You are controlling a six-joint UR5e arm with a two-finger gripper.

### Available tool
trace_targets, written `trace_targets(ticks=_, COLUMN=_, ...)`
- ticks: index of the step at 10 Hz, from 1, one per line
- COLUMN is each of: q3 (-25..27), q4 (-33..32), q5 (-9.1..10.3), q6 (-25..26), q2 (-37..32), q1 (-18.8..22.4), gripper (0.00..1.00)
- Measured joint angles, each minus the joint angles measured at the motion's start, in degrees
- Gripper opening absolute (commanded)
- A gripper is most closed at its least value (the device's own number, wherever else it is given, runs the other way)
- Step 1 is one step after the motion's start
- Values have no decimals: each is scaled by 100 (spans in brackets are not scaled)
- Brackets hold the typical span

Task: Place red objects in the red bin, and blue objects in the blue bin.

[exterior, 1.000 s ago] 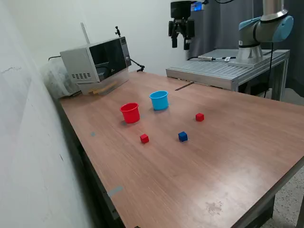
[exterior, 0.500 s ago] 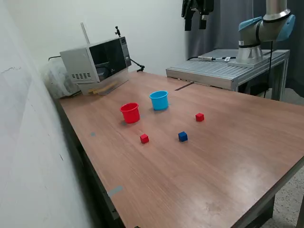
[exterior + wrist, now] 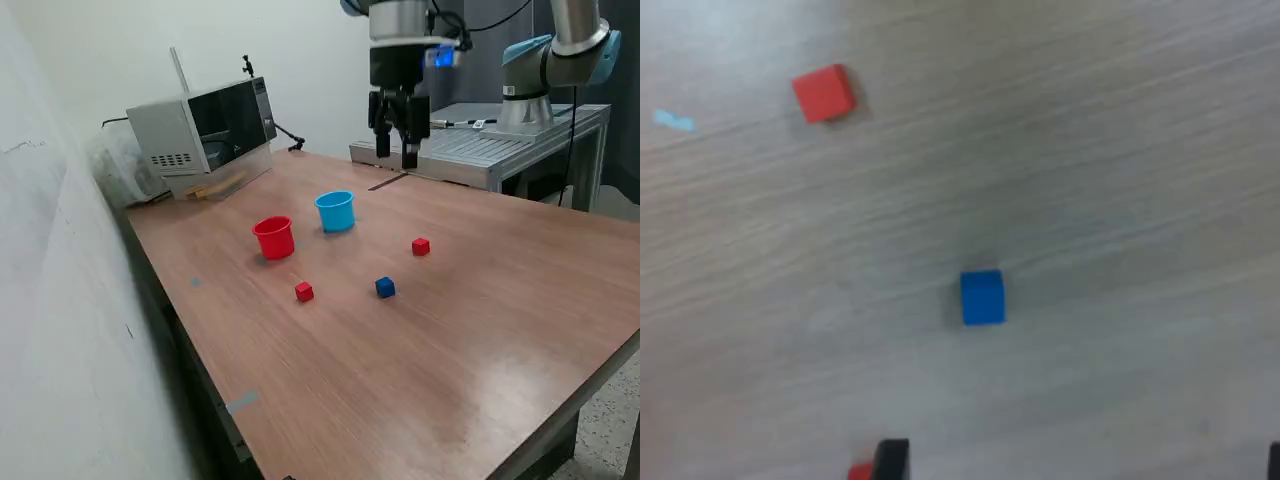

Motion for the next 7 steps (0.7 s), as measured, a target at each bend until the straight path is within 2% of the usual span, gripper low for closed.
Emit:
trace_targets(ticks=3, q3=7, q4=-452, q5=-6, q6=14, q2=915, q1=-50, gripper=100)
trace_targets(ticks=7, q3=-177, q4=-708, q5=-8, q6=-64, q2=1555, q1=-75, gripper=100)
